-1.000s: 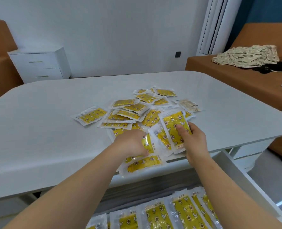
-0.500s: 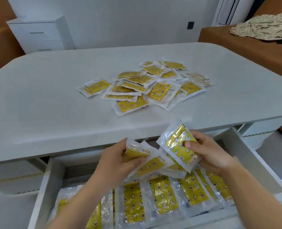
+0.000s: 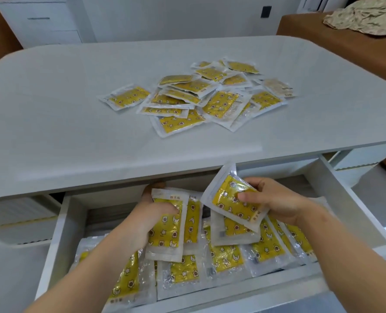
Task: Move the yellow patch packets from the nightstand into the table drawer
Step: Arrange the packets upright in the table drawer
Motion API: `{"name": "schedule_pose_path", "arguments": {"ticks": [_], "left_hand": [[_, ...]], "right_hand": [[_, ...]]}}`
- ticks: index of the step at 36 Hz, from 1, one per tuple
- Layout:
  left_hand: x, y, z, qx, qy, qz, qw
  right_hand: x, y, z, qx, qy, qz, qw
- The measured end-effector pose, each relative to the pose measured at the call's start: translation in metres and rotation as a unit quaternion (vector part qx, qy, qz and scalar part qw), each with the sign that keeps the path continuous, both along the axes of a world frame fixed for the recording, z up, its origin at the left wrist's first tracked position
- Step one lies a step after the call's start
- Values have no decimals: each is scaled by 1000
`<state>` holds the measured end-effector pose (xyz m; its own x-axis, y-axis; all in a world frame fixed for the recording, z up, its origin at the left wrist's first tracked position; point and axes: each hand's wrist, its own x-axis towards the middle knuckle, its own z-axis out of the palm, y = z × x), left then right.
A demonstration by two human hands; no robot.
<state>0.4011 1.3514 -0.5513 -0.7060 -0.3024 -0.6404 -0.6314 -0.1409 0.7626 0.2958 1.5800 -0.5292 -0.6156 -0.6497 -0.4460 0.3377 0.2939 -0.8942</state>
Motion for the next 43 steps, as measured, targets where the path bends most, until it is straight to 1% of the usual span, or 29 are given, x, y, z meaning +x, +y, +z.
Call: {"name": "schedule_pose_path", "arguments": {"ticks": [3,5,7,9,12,14,16,18,20,22,26,29,31,38,43], "left_hand": [[5,-2,0,12,2,0,1000],[9,-7,0,-6,19,1,1000],[16,-13,-2,-38,30,-5,999],[21,-18,-5,-72,22,-21,997],[23,-24,-8,-129,6,-76,989],[22,-26,-9,-188,0,-138,972],[20,-28,-9,-238,-5,-185,954],[19,-30,-10,-262,-15,-211,942],[19,-33,-11,-270,-27,-231,934],[20,-37,-11,-281,-41,-262,922],[18,-38,-5,-305,-53,-338,889],[18,-39,-2,-266,-63,-386,881],[19,-37,-7,-258,-75,-413,870],[20,-28,-9,-252,-50,-423,869],[24,-27,-8,-327,-50,-439,836]], "right_hand": [[4,-4,0,54,62,31,996],[6,-8,1,88,88,60,990],[8,-13,1,106,94,88,986],[10,-20,-1,108,85,87,987],[16,-35,-5,109,61,72,990],[21,-48,-9,116,58,78,988],[25,-60,-12,134,67,106,983],[28,-67,-16,162,87,149,972],[29,-69,-19,190,116,170,960],[28,-68,-23,213,147,168,951],[27,-67,-23,222,181,170,943],[27,-69,-24,235,215,171,932],[28,-70,-23,237,220,170,931],[27,-67,-20,252,232,136,929],[25,-60,-12,225,210,104,946]]}}
